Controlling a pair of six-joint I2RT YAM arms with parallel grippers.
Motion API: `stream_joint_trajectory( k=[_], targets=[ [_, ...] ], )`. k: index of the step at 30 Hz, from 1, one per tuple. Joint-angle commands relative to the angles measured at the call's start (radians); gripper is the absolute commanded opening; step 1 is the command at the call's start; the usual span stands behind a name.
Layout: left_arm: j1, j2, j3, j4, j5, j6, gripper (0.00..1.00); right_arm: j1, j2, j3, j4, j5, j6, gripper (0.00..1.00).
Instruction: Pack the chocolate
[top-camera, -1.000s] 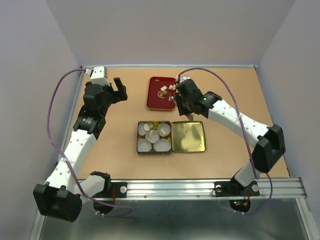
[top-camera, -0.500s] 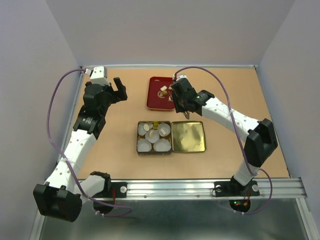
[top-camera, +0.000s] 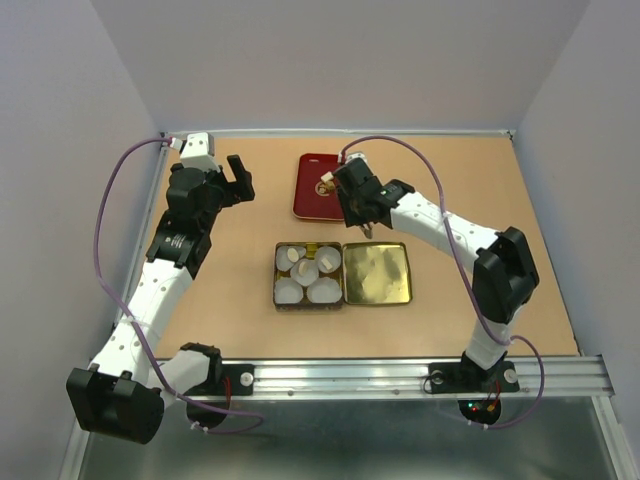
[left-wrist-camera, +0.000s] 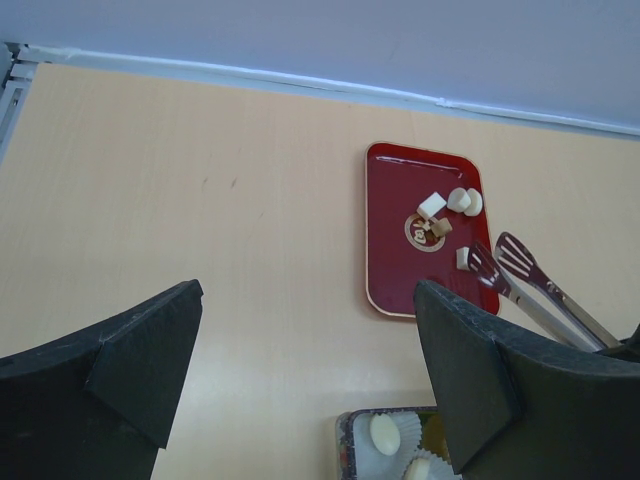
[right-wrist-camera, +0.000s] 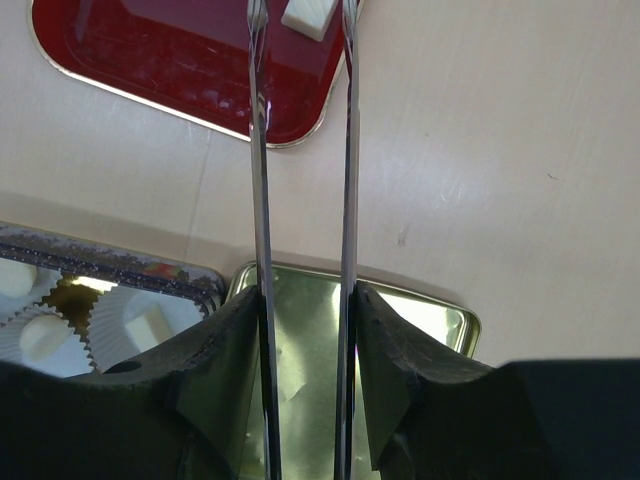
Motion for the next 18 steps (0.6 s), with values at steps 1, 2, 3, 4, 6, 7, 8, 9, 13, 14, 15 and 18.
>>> stream_joint_trajectory(
  k=[1,2,3,4,6,7,8,9,13,14,15,18],
  targets=[
    [-0.008,-0.024,0.052,0.022,0.001,0.015,0.99,0.006,0.013,0.074,0.054,0.032,0.011,0.47],
    [-0.008,-0.026,0.052,0.022,0.001,0.014,0.99,0.005,0.016,0.076,0.056,0.031,0.011,0.47],
    [-0.008,-0.026,0.052,0.022,0.000,0.015,0.99,0.005,0.022,0.077,0.054,0.031,0.010,0.47],
    [-0.008,-0.026,0.052,0.022,0.000,0.015,0.99,0.003,0.027,0.077,0.056,0.025,0.010,0.47],
    [-0.008,-0.027,0.052,0.022,-0.002,0.015,0.99,0.003,0.039,0.080,0.054,0.020,0.008,0.47],
    [-0.008,-0.027,0.052,0.022,-0.002,0.015,0.99,0.003,0.042,0.080,0.056,0.017,0.007,0.47],
    [-0.008,-0.027,0.052,0.022,-0.002,0.017,0.99,0.003,0.045,0.082,0.056,0.017,0.007,0.46],
    [-0.009,-0.026,0.052,0.022,-0.002,0.017,0.99,0.003,0.050,0.082,0.056,0.017,0.007,0.46],
    [-0.009,-0.026,0.054,0.022,-0.002,0.017,0.99,-0.001,0.061,0.082,0.057,0.019,0.010,0.46],
    [-0.009,-0.027,0.054,0.022,-0.002,0.018,0.99,-0.003,0.062,0.082,0.057,0.019,0.010,0.46],
    [-0.009,-0.027,0.054,0.022,-0.003,0.018,0.99,-0.004,0.067,0.082,0.059,0.019,0.008,0.46],
    [-0.011,-0.027,0.054,0.022,-0.005,0.020,0.99,-0.006,0.073,0.085,0.062,0.019,0.007,0.46]
  ],
)
